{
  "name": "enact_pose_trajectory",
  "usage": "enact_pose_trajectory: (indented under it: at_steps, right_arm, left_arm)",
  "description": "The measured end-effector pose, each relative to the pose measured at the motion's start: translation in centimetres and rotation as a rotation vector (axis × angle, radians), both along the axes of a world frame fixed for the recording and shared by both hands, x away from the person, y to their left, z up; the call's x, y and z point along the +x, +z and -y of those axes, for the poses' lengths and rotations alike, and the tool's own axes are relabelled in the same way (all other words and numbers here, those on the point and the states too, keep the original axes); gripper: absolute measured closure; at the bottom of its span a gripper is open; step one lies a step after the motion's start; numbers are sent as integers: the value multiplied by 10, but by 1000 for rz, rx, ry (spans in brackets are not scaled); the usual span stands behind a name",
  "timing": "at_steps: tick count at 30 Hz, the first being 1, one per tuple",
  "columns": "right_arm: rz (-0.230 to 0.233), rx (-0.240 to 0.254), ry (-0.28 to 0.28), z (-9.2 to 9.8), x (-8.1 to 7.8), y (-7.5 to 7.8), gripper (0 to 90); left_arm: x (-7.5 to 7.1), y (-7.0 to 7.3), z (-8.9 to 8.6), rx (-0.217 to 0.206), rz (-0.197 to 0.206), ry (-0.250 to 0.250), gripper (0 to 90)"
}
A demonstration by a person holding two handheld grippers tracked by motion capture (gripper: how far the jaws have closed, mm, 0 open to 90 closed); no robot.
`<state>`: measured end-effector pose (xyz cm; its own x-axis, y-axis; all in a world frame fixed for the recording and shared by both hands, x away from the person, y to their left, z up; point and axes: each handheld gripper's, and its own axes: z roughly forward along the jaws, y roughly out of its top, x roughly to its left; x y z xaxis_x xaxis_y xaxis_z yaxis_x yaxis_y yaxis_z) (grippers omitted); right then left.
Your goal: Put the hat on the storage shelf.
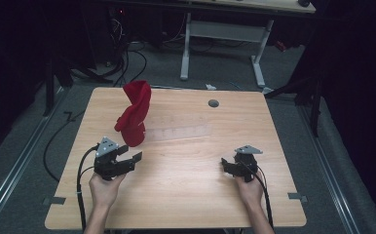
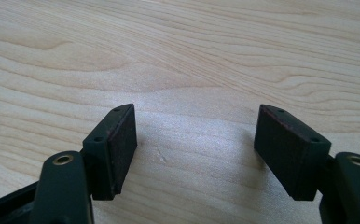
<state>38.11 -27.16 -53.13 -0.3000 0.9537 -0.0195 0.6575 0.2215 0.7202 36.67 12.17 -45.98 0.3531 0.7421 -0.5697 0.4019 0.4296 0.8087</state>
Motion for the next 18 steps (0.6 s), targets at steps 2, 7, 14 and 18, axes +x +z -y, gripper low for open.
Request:
enact_pose_trajectory:
  at_steps: [2, 7, 14, 18]
  right_arm:
    - [0, 0, -1, 0, 0, 0, 301]
    - [0, 0, -1, 0, 0, 0, 301]
    - [-1, 1, -1, 0, 0, 0, 301]
    - [1, 0, 2, 0, 0, 0, 300]
  left_arm:
    - [-2, -1, 3, -1, -2, -8, 375]
    - [-5, -5, 9, 0, -9, -29, 374]
    - [-7, -11, 19, 7, -14, -51, 374]
    - [-8, -14, 24, 13, -20, -63, 374]
